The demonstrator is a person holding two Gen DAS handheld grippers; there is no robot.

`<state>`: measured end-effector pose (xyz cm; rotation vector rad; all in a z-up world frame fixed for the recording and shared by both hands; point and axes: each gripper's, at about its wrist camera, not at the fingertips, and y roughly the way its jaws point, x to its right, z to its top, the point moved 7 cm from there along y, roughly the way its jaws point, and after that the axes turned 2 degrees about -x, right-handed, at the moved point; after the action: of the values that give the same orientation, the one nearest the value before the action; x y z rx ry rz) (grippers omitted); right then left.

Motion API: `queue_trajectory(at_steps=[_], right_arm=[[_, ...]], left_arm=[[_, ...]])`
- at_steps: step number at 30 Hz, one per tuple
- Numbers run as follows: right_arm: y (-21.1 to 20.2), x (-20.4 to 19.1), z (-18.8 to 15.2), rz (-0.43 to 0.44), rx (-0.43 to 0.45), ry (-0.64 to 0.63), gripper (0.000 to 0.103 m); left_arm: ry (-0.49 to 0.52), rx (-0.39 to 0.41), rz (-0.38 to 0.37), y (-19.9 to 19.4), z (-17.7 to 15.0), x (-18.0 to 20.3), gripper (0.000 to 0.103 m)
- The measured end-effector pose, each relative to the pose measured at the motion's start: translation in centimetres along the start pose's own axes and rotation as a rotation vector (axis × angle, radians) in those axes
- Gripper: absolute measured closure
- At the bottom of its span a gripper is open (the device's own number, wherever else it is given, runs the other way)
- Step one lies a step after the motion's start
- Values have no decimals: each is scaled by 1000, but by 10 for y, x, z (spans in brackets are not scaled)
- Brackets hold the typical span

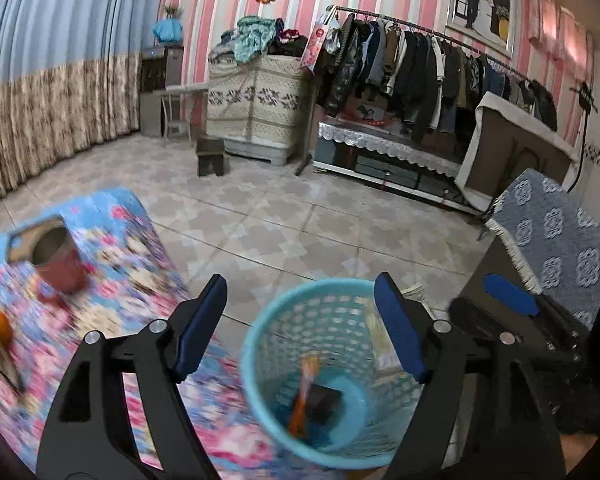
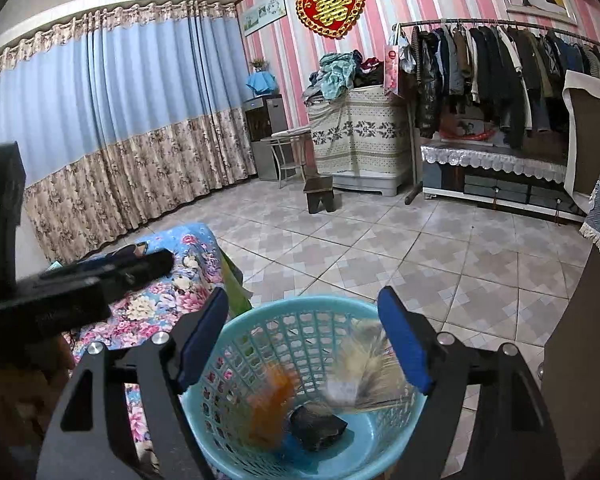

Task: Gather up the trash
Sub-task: 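Carry packet and wrapper to the wastebasket and open both tools, then move both tools back over the bed toward the remaining items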

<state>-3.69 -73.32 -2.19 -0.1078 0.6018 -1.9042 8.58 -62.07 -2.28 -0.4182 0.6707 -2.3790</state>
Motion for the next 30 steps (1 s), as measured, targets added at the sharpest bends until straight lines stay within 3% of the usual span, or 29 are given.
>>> queue_trajectory(at_steps=[5, 10, 14, 18, 25, 30], right_arm=[[-6, -18, -2, 30, 9, -19, 26], [0, -54, -12, 75, -1, -52, 26], [17, -103, -22, 118, -25, -85, 26], [24, -167, -36, 197, -34, -121, 26], [19, -276, -70, 318, -68, -233, 26], [12, -313, -80, 345, -77, -279, 26]], left_arm=[[83, 41, 91, -58, 16, -68, 29], [112, 90, 284, -139, 11, -160, 28], [46, 114, 420, -204, -21, -229, 26], [-1, 100, 526, -242, -72, -279, 25], [-109, 34, 588, -268, -151, -332, 25], [-138, 45, 607, -283, -174, -352, 25]])
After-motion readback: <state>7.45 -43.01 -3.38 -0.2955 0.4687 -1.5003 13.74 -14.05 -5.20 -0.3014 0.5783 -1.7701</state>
